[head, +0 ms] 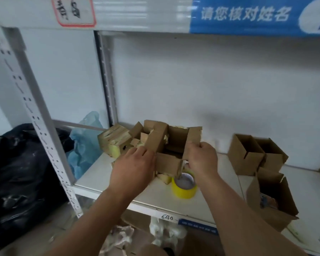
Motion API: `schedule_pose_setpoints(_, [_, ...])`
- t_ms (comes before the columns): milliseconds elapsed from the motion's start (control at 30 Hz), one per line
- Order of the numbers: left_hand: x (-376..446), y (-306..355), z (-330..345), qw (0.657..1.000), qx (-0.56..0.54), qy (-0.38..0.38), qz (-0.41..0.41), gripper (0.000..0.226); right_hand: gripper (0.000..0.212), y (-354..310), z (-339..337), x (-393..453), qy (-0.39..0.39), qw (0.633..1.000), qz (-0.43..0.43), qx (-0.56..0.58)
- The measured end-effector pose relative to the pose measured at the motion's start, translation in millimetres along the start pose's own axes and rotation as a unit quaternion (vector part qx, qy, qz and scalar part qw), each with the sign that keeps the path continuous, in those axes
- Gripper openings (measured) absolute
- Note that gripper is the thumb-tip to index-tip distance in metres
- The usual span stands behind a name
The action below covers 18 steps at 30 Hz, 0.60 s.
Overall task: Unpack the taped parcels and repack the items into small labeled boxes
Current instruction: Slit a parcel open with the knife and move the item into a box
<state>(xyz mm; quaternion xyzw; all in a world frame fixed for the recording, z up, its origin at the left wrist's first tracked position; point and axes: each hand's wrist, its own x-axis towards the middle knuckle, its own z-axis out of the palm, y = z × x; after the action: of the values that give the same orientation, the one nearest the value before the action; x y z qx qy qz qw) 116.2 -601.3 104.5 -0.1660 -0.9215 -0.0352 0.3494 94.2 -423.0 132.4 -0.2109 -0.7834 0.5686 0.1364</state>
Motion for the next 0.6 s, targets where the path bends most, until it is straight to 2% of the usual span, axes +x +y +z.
schedule_pose_setpoints(133, [-21.7, -44.0, -18.7, 0.999, 0.027, 0.025, -0.018, 0.018, 0.036, -23.3, 59.8, -19.5, -0.059, 0.998, -0.015, 0.009])
schedule_pose_setpoints(267, [-46.3, -93.4, -20.8, 0.996, 0.055, 0.016, -0.068, 0.019, 0.035, -36.6, 126.7, -36.9, -0.124, 0.992, -0.007, 0.03])
schedule_pose_setpoints(400, [-65.9, -134.7, -12.7, 0.99, 0.078, 0.012, -0.118, 0.02, 0.023, -36.3, 188.4, -47.7, -0.178, 0.983, 0.012, 0.044])
schedule_pose_setpoints(500, [-73.8, -156.4, 2.2, 0.986, 0.078, 0.005, -0.147, 0.02, 0.022, -33.5, 225.6, -50.0, -0.2, 0.979, 0.015, 0.016])
schedule_pose_setpoints(600, [-77.4, -175.5, 24.9, 0.979, 0.075, -0.036, -0.188, 0.014, 0.013, -28.9, 254.2, -45.5, -0.227, 0.973, 0.036, 0.011])
